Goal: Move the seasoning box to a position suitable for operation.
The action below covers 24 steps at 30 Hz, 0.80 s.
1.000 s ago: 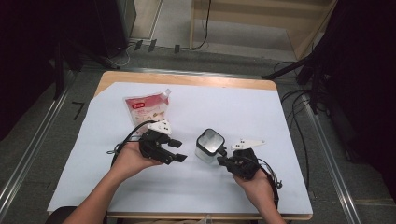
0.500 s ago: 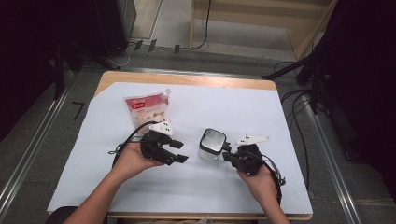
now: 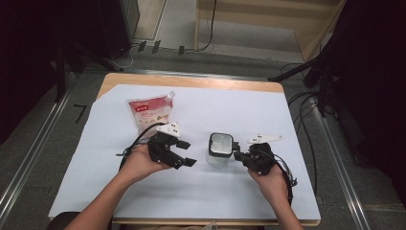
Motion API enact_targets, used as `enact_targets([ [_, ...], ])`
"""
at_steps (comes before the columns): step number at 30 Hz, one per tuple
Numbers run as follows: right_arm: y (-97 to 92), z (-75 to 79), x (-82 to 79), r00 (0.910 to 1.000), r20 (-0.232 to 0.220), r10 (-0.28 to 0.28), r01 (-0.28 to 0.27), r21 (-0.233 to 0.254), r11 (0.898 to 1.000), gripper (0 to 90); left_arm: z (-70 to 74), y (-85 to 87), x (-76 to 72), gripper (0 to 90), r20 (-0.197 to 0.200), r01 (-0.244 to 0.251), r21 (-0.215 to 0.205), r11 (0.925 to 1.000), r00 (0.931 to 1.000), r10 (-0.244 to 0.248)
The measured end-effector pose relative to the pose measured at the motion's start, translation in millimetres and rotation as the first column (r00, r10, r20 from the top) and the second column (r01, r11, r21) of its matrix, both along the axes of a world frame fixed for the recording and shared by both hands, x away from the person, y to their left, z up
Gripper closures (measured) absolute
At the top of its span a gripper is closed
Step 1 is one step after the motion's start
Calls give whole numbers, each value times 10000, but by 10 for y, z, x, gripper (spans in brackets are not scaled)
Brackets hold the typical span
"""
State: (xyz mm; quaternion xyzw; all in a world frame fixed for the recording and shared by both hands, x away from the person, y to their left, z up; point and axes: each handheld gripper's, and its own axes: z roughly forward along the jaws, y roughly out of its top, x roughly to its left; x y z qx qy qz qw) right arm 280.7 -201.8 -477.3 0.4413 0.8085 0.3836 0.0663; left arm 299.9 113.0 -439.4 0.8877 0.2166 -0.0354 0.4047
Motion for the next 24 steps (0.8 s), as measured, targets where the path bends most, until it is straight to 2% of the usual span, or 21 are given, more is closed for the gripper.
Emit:
enact_targets([
  [3, -19, -11, 30, 9998, -179, -69, 69, 22, 10000, 900, 31, -43, 42, 270, -93, 39, -94, 9999, 9999, -40],
  [4, -34, -29, 55, 9999, -172, 12, -11, 87, 10000, 900, 38, -62, 64, 265, -449, 120, -284, 9995, 9989, -133],
  [7, -30, -31, 52, 9999, -140, -44, 45, 53, 10000, 900, 43, -91, 72, 238, -498, 202, -286, 9994, 9985, -216],
  [12, -33, -49, 103, 9999, -83, -114, 114, -41, 9999, 900, 60, -228, 139, 187, 59, 604, -40, 9982, 9982, -604],
  [15, -37, -56, 127, 9997, -138, -184, 185, 46, 9998, 900, 55, -285, 177, 165, 90, 715, -10, 9974, 9974, -715],
  [16, -42, -44, 124, 9997, -140, -179, 180, 100, 9998, 900, 61, -337, 211, 153, 259, 775, 5, 9970, 9967, -775],
  [17, -42, -44, 124, 9997, -140, -179, 180, 100, 9998, 900, 61, -337, 211, 149, 259, 775, 5, 9970, 9967, -775],
  [21, -117, 64, 82, 9999, -136, -34, 37, 212, 9998, 900, 74, -417, 296, 146, 320, 808, 51, 9967, 9962, -809],
  [24, -232, 160, 62, 9997, 88, -229, 226, 331, 9992, 900, 65, -447, 370, 146, 322, 858, -202, 9961, 9958, -852],
])
